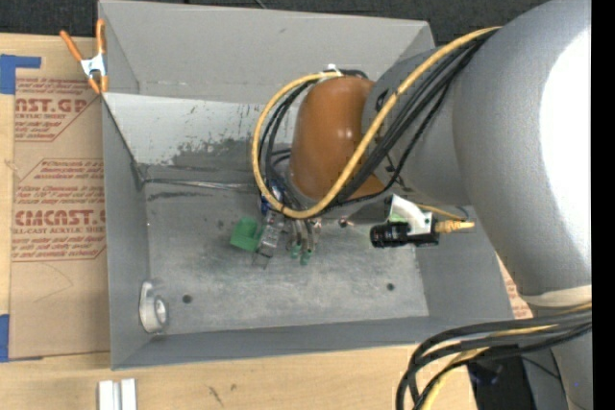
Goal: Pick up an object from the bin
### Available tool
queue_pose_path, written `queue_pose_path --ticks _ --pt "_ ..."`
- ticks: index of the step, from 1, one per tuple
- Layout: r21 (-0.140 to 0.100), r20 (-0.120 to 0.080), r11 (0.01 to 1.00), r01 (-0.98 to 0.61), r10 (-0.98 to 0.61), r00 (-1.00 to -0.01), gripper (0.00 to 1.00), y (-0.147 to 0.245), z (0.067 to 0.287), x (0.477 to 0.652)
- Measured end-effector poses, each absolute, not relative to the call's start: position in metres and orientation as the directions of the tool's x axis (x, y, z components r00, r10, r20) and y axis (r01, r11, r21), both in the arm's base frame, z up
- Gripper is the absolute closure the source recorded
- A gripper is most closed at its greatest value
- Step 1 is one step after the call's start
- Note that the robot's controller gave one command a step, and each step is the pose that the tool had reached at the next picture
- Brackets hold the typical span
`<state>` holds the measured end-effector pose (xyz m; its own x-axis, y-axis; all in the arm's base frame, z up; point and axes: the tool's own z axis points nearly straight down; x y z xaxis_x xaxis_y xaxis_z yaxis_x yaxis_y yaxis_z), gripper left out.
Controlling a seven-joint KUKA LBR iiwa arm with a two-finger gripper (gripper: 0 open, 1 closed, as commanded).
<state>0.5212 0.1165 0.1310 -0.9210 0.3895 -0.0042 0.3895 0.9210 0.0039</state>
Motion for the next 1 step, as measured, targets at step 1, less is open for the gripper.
queue_pose_path --ticks 1 --pt "0.003 -0.003 0.921 0.389 0.389 -0.921 1.00 0.1172 0.1700 0.5220"
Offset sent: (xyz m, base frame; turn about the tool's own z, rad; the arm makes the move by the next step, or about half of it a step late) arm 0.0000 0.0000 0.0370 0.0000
